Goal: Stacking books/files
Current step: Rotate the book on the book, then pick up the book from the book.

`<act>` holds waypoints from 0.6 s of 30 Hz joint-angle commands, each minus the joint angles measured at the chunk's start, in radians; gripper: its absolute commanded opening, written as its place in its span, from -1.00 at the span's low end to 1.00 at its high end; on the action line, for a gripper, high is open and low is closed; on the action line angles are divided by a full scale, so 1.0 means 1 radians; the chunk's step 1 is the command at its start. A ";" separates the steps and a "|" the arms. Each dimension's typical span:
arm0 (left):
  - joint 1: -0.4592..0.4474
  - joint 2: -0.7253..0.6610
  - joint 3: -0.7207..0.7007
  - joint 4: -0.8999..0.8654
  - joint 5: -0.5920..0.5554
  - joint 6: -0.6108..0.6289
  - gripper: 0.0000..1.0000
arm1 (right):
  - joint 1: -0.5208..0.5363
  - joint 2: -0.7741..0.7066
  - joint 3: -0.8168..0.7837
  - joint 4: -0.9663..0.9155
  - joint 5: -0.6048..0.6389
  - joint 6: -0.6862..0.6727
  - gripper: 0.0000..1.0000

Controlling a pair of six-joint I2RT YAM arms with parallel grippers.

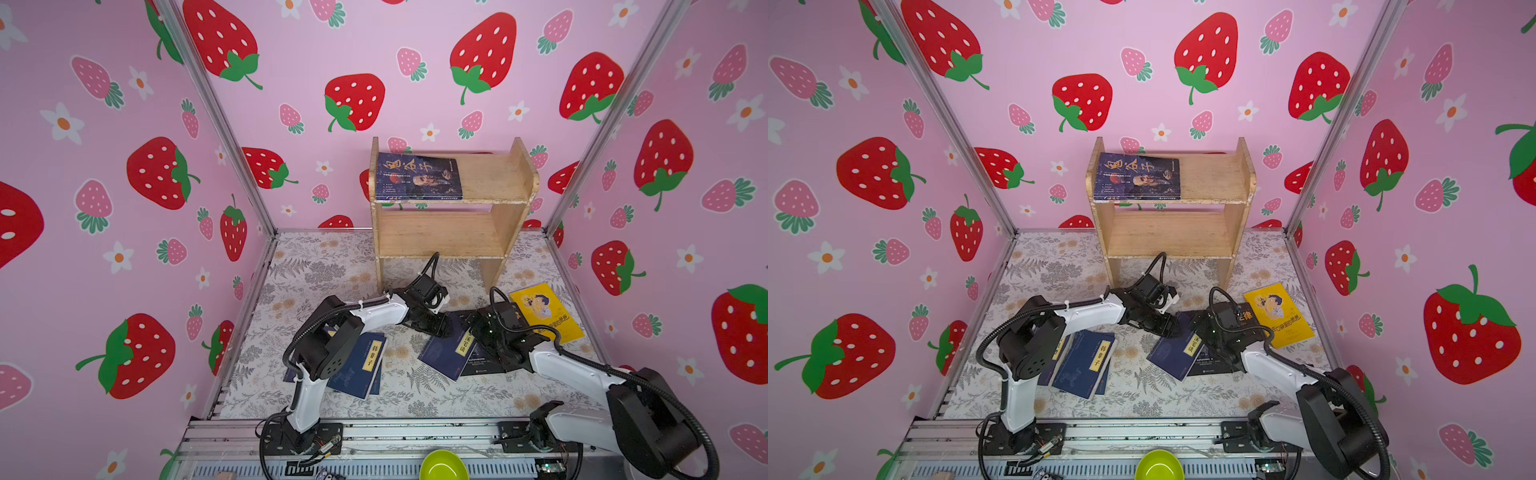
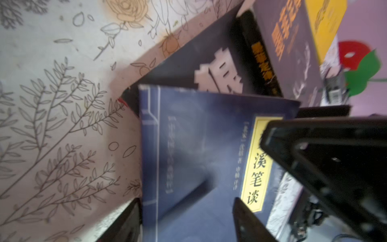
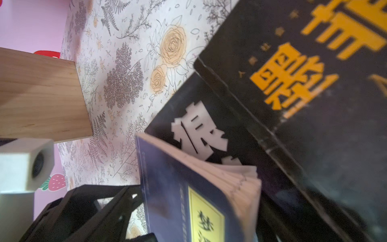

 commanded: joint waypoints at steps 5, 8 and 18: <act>-0.006 -0.069 -0.056 0.259 0.125 -0.222 0.20 | -0.005 0.154 -0.003 0.002 -0.083 -0.046 0.72; -0.002 -0.093 -0.082 0.321 0.125 -0.279 0.20 | -0.008 0.187 0.009 0.007 -0.096 -0.065 0.71; 0.005 -0.160 -0.180 0.495 0.132 -0.428 -0.11 | -0.057 0.206 0.025 0.071 -0.163 -0.136 0.75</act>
